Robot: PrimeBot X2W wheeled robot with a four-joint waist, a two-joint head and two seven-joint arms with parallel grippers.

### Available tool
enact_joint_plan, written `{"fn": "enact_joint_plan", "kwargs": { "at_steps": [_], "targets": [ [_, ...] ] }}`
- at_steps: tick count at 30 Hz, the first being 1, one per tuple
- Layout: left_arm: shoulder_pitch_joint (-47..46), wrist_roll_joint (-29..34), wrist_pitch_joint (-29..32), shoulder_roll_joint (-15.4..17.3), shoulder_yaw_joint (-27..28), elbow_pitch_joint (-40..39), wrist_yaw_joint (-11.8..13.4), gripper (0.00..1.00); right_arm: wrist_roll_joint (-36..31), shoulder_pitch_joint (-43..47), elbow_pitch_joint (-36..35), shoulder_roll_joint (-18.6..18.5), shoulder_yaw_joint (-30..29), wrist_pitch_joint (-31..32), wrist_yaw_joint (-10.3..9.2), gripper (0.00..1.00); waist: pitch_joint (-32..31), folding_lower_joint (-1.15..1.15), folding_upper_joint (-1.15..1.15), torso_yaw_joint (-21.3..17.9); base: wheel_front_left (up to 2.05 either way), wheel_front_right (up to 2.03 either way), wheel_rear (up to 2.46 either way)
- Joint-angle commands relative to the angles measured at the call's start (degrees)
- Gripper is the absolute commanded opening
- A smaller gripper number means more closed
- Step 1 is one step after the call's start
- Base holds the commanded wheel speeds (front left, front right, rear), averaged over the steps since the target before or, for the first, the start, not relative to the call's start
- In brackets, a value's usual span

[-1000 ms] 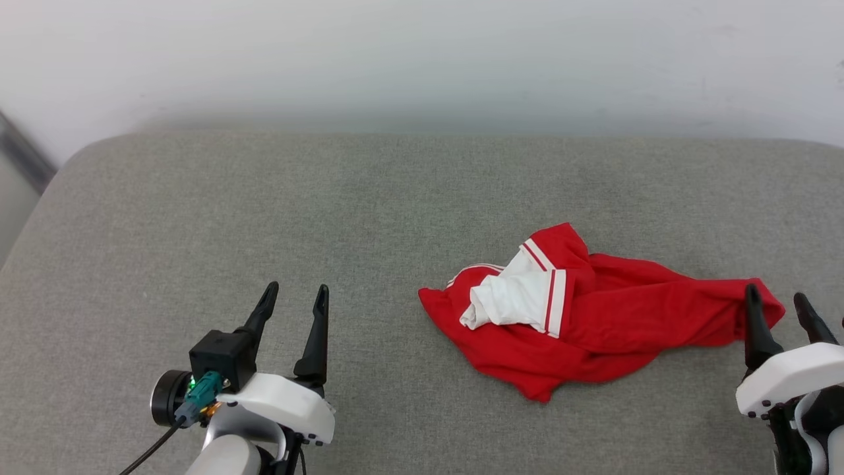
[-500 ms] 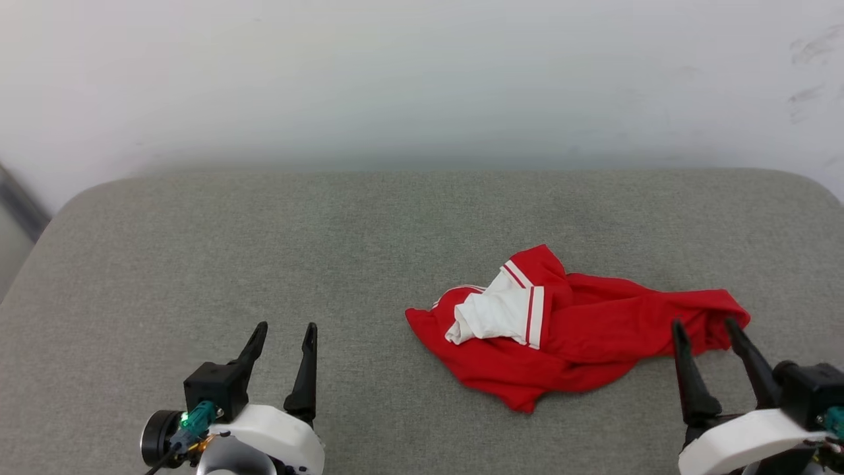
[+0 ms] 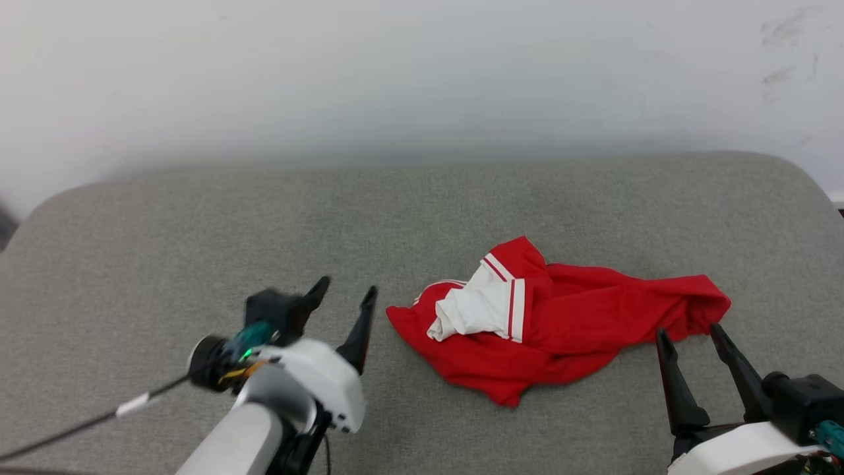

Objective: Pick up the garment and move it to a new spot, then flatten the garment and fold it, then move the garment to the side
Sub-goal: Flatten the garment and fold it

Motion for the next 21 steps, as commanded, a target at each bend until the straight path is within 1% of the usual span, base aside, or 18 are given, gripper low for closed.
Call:
{"fn": "enact_joint_plan", "kwargs": {
  "at_steps": [1, 8, 11, 13, 16, 21],
  "targets": [
    [-1.9, -0.5, 1.8, -0.6, -0.8, 0.6, -1.0, 1.00, 0.1, -0.4, -0.4, 0.3, 0.2, -0.3, -0.02, 1.00, 0.8, 0.00, 0.00, -0.5, 0.00, 0.00, 0.00],
    [-14.3, -4.1, 16.8, -2.2, -5.5, 4.9, -8.6, 1.00, 0.4, -2.8, -0.6, 0.3, 1.4, -0.5, -0.02, 1.00, 6.2, 0.00, 0.00, -3.2, 0.00, 0.00, 0.00],
    [-18.3, -6.1, 23.5, -2.6, -7.2, 7.1, -10.8, 1.00, 0.5, -3.7, -0.2, 0.3, 2.1, -1.1, -0.02, 1.00, 8.4, 0.00, 0.00, -4.5, 0.00, 0.00, 0.00],
    [-20.6, -7.5, 27.4, -3.0, -8.4, 8.6, -11.7, 1.00, 0.7, -4.2, 0.2, 0.3, 2.3, -1.5, -0.02, 1.00, 9.8, 0.00, 0.00, -5.3, 0.00, 0.00, 0.00],
    [-23.7, -9.1, 31.7, -3.6, -9.6, 11.1, -12.6, 1.00, 1.2, -5.2, 0.8, 0.3, 2.8, -2.4, -0.02, 1.00, 11.9, 0.00, 0.00, -6.4, 0.00, 0.00, 0.00],
    [-27.3, -10.8, 35.9, -4.2, -11.3, 16.8, -13.4, 1.00, 2.0, -6.6, 2.2, 0.3, 3.5, -3.7, -0.02, 1.00, 14.4, 0.00, 0.00, -8.0, 0.00, 0.00, 0.00]
  ]
}}
